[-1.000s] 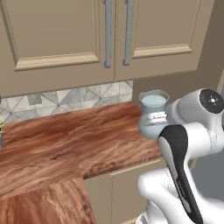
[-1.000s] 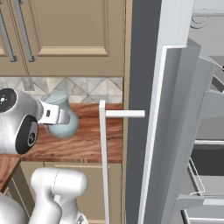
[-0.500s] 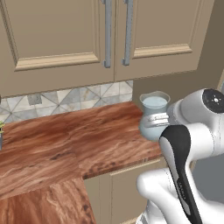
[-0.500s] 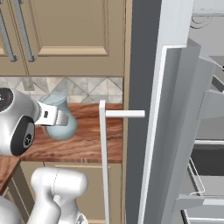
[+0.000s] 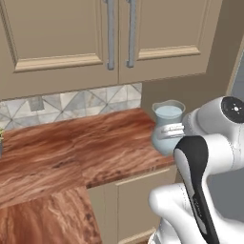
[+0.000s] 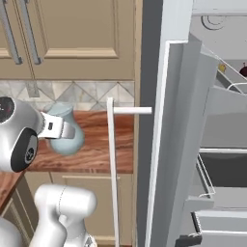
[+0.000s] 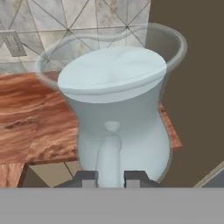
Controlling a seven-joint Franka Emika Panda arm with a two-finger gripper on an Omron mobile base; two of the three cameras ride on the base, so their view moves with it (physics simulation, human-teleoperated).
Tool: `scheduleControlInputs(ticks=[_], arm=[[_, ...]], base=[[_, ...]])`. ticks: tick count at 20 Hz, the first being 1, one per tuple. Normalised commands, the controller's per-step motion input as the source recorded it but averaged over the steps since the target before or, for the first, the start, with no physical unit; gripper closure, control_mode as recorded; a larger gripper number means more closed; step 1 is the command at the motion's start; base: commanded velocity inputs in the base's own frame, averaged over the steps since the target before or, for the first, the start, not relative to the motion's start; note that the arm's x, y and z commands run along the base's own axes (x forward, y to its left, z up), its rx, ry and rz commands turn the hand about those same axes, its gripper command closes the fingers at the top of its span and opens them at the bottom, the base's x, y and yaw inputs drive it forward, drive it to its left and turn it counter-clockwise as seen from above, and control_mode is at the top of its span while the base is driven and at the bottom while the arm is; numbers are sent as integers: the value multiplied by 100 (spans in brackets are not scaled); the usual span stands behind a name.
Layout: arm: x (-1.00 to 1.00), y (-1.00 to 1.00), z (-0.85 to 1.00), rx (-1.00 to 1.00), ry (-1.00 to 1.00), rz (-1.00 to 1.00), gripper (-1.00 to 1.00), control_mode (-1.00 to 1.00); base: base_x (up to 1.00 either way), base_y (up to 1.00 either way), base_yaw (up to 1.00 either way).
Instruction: Move the scone and cherry from the second highest shelf to the top shelf to make space. Then, place the pitcher from the counter on the cleared second highest shelf.
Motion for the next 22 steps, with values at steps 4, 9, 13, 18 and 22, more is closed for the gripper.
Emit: scheduleControlInputs(ticks=[4, 9, 13, 18, 22], arm=[[0, 0, 0, 0, 0, 0, 100, 100], [0, 0, 0, 0, 0, 0, 100, 100], [0, 0, 0, 0, 0, 0, 100, 100], [0, 0, 0, 0, 0, 0, 100, 100], [0, 0, 0, 0, 0, 0, 100, 100]], base=[[-51, -24, 5], [-88, -17, 8], [-97, -32, 2], [-99, -43, 0], [-60, -65, -17]])
